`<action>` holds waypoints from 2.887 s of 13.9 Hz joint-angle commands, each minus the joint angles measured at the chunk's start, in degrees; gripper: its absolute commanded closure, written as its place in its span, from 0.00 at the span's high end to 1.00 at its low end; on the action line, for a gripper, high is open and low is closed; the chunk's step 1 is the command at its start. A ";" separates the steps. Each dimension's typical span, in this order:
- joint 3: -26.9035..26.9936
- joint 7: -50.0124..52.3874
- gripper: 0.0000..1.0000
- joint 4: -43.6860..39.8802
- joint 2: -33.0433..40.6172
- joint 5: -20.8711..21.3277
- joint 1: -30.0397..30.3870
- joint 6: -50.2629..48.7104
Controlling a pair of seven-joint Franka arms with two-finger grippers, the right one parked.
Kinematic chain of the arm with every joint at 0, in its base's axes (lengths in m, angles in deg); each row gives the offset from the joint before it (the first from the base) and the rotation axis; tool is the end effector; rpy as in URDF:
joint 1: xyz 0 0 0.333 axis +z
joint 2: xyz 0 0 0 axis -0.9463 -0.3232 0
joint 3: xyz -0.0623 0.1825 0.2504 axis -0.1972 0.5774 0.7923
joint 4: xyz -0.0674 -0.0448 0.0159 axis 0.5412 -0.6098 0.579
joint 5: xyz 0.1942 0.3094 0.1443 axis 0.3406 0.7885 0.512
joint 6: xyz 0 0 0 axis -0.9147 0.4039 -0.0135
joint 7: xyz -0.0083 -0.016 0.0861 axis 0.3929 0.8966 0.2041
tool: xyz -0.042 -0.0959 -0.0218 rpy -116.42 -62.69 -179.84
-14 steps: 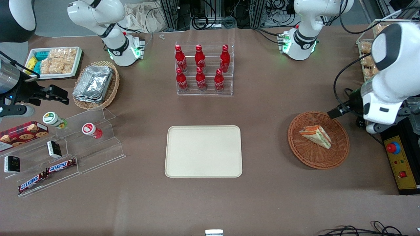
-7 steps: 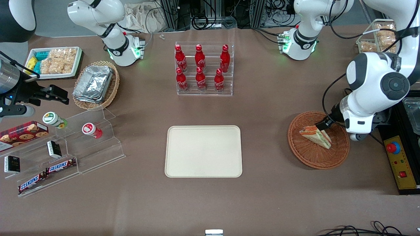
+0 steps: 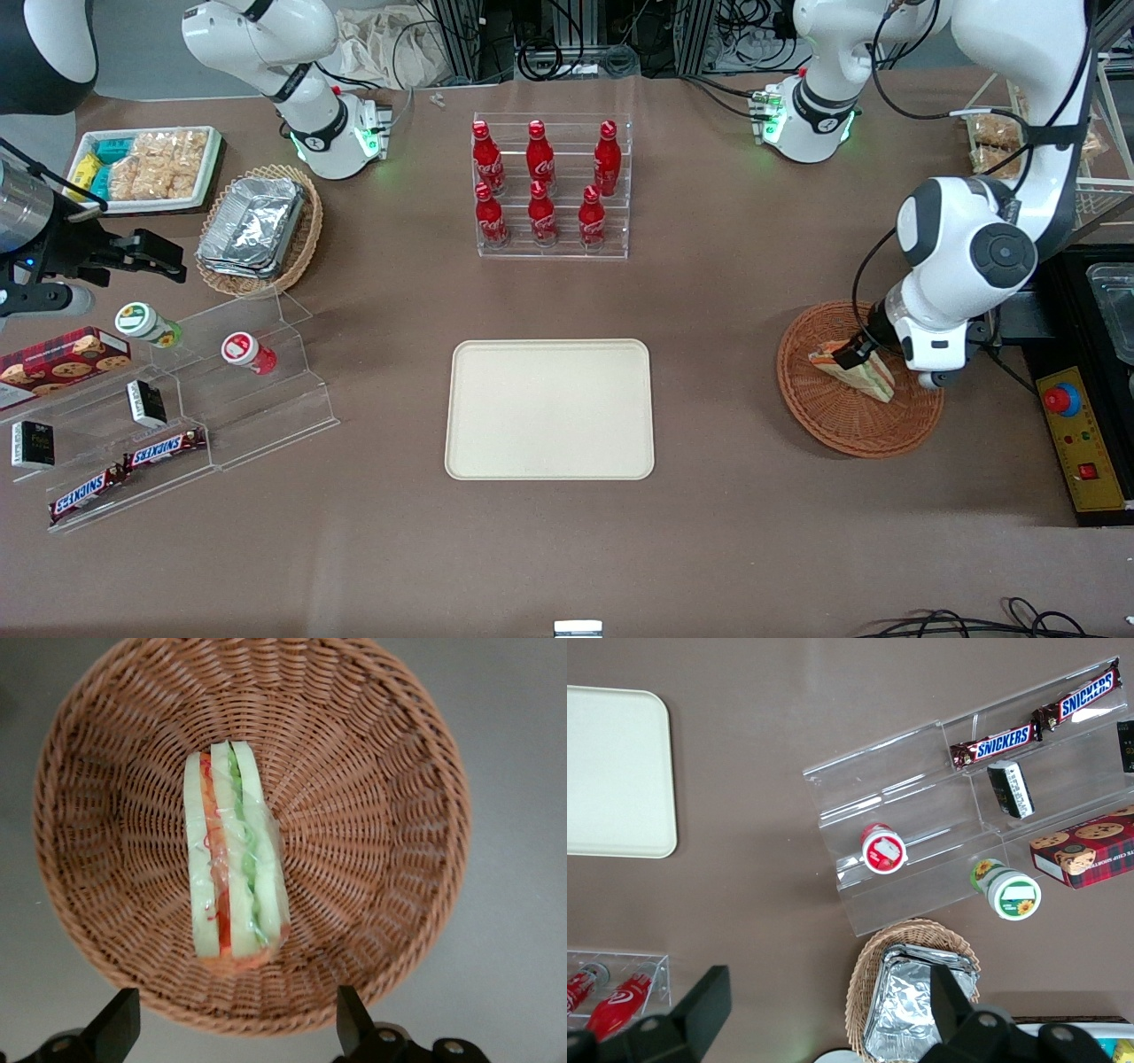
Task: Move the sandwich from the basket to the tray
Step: 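Lower the left gripper and close it on the wrapped sandwich, then lift the sandwich and carry it with the left gripper to the cream tray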
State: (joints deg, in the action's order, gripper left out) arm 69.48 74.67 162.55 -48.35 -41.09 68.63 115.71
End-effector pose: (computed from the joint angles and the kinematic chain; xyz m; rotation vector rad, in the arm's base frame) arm 0.5507 -0.0446 0.3015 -2.8883 -1.2180 0.0285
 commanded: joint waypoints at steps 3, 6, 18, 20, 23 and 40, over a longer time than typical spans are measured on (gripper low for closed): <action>0.31 3.14 1.00 0.86 -3.65 1.01 -0.03 5.00; 1.63 3.67 1.00 0.85 -5.06 1.01 -0.03 6.76; 3.57 2.00 0.00 0.16 -4.47 1.80 0.05 9.25; 3.22 -1.76 0.00 -2.91 -0.43 1.72 -0.56 1.10; -0.46 -2.92 0.00 -11.42 1.62 1.01 -1.88 -11.91; -22.19 -16.37 0.00 -20.94 -22.27 10.40 -11.72 8.95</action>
State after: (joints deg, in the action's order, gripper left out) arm 46.78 58.57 144.64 -66.98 -33.06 58.39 122.96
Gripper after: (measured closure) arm 0.797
